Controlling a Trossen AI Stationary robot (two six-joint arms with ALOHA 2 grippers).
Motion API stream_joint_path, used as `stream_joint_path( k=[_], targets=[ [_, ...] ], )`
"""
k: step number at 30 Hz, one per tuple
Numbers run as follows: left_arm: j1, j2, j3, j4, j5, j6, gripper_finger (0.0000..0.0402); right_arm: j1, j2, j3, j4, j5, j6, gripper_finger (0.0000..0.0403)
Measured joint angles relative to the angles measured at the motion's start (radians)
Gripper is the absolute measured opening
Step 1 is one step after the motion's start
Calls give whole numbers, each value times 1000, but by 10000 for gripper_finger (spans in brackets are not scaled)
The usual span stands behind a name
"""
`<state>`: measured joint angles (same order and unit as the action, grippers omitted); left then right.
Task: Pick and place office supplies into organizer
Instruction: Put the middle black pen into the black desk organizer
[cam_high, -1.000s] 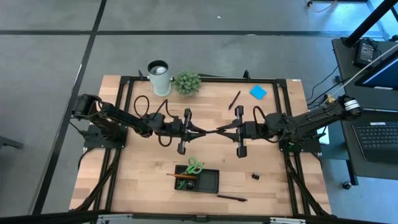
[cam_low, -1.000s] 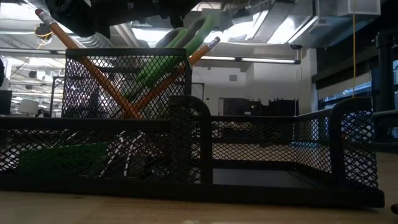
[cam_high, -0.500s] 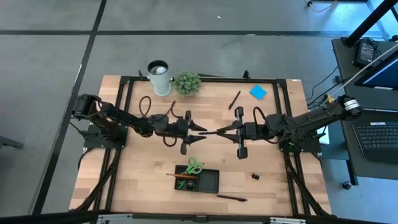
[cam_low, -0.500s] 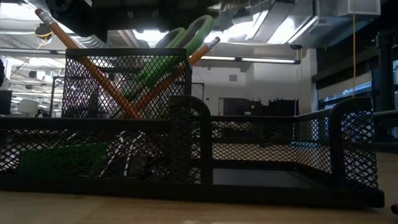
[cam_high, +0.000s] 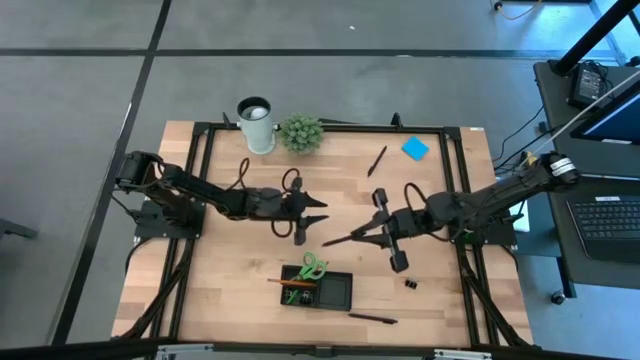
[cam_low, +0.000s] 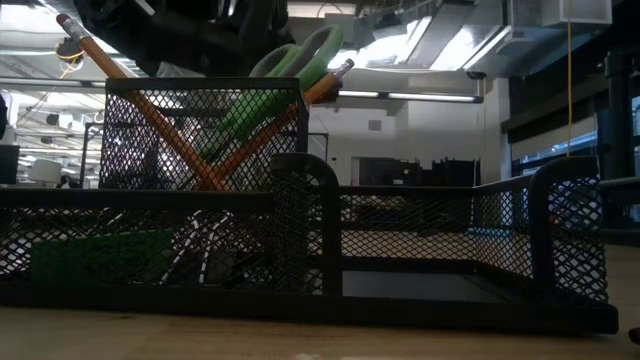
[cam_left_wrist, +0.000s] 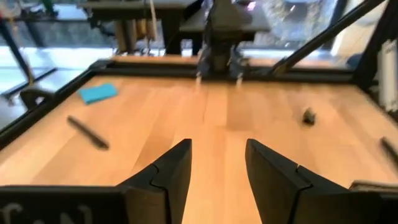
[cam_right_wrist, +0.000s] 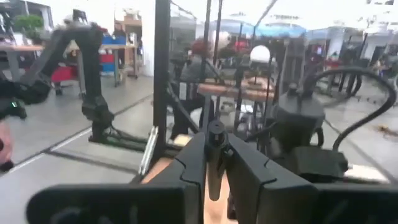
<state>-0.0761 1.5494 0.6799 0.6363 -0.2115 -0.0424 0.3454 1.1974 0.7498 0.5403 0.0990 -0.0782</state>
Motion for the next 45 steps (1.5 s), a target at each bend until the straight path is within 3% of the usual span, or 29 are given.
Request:
stream_joint_path(
  k=[7,17,25,45],
  targets=[
    [0,0,0,-131,-84,-64,143,10,125,2,68,-52,22,49],
    [0,0,0,-171,-87,-106,143,66,344,144,76,-78,-18,49],
    [-1,0,0,-188,-86,-171,143,72,517,238,75,-32,-31,49],
    [-21,0,-1,-244,-84,-181,143,36,672,264,86,-12,44,49]
  ],
)
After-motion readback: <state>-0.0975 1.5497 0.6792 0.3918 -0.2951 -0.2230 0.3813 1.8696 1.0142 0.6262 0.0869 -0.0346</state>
